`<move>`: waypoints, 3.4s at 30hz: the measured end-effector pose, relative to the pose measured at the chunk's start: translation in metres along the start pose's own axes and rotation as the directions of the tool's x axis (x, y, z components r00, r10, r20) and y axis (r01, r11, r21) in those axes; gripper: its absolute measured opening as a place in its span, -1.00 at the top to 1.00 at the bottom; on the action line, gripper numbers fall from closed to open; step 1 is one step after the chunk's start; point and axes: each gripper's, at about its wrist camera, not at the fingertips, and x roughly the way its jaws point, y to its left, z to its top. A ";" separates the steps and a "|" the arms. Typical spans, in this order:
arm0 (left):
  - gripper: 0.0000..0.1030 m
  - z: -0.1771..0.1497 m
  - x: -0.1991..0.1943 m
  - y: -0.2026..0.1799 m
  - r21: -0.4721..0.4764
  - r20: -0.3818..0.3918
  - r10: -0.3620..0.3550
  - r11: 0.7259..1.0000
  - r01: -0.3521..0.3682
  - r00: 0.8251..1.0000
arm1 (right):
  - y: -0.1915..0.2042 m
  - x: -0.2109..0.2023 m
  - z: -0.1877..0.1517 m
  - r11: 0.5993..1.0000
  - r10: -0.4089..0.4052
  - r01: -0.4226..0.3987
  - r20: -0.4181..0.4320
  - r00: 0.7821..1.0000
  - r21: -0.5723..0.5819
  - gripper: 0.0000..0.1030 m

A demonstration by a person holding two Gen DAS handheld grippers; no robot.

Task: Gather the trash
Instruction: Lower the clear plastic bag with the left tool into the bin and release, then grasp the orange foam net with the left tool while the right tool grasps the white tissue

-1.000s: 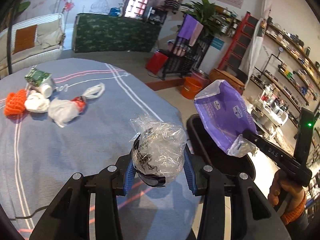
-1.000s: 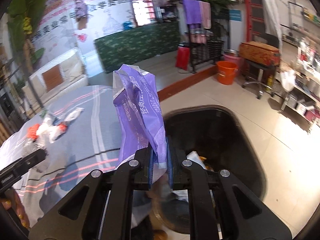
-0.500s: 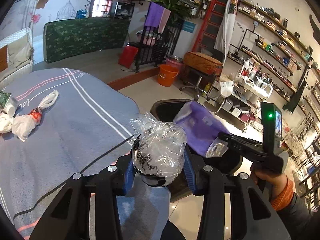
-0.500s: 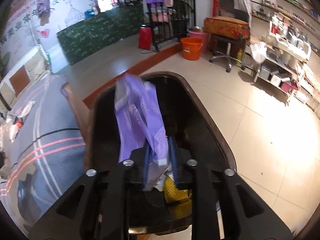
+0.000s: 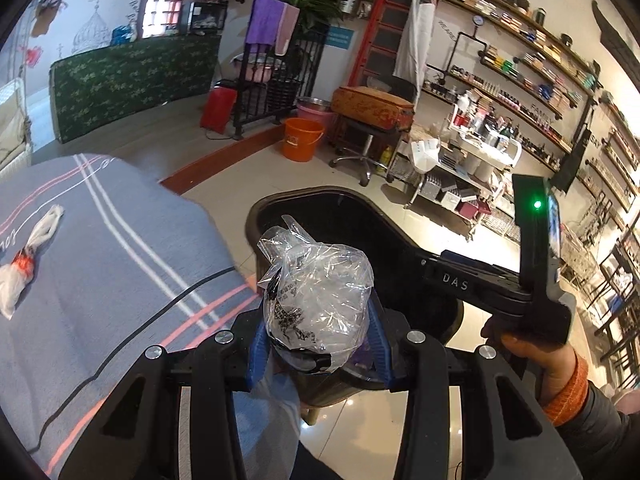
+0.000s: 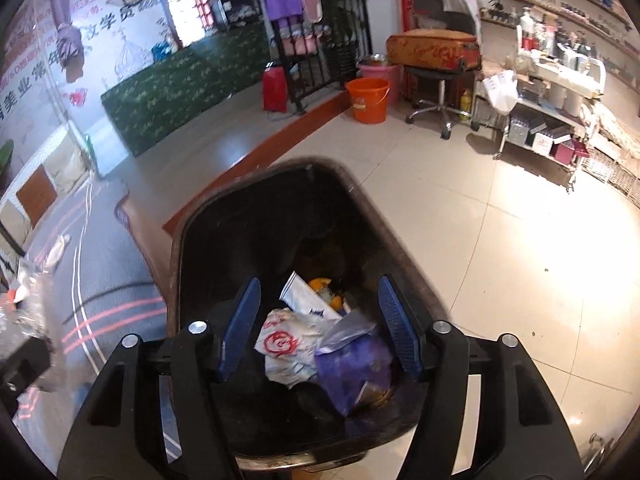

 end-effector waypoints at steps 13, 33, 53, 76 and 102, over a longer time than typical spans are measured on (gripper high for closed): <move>0.19 0.014 0.052 -0.025 -0.024 -0.081 -0.145 0.989 0.143 0.986 | -0.041 -0.034 0.012 0.994 -0.054 0.045 0.087 0.995 0.101 -0.39; -0.83 0.012 0.040 -0.022 -0.046 -0.075 -0.103 0.994 0.100 0.992 | -0.055 -0.030 0.013 0.988 -0.060 0.050 0.065 0.996 0.146 -0.45; -0.89 -0.007 -0.091 0.114 -0.201 0.076 0.384 0.910 -0.363 0.920 | 0.164 -0.044 -0.013 0.885 0.334 -0.296 0.047 0.942 -0.360 -0.90; -0.89 -0.036 -0.148 0.342 -0.549 -0.121 0.586 0.633 -0.545 0.802 | 0.426 0.026 -0.045 0.595 0.457 -0.587 -0.370 0.809 -0.549 -0.90; 0.47 -0.059 -0.164 0.345 -0.673 -0.117 0.604 0.535 -0.511 0.788 | 0.444 0.069 -0.062 0.612 0.315 -0.524 -0.425 0.849 -0.593 0.83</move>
